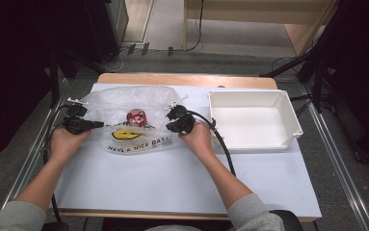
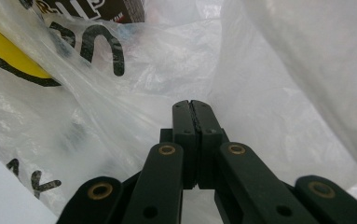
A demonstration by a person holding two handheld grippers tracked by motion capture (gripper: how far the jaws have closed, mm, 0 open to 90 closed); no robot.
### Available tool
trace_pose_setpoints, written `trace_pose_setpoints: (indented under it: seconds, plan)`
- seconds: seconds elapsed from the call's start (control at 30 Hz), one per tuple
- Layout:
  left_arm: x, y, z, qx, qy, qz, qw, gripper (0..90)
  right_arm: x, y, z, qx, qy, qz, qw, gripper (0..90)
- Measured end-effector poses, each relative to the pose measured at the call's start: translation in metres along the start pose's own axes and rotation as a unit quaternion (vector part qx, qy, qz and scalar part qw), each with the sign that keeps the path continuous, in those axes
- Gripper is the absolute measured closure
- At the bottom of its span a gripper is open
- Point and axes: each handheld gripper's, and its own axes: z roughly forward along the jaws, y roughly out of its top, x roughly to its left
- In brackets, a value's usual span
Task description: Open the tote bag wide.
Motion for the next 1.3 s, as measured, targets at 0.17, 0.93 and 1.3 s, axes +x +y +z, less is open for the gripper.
trace_pose_setpoints:
  seconds: [0.17, 0.93, 1.3]
  plan:
    - [0.005, -0.003, 0.007, -0.004, 0.002, -0.011, 0.9999, 90.0, 0.0, -0.004, 0.006, 0.002, -0.006, 0.002, 1.0, 90.0]
    - [0.025, 0.008, 0.011, -0.019, 0.063, -0.015, 0.9977, 90.0, 0.007, -0.021, 0.001, -0.008, -0.074, -0.005, 0.9972, 90.0]
    - [0.034, 0.009, 0.011, -0.036, 0.079, -0.032, 0.9957, 90.0, 0.005, -0.033, -0.009, -0.004, -0.086, -0.002, 0.9963, 90.0]
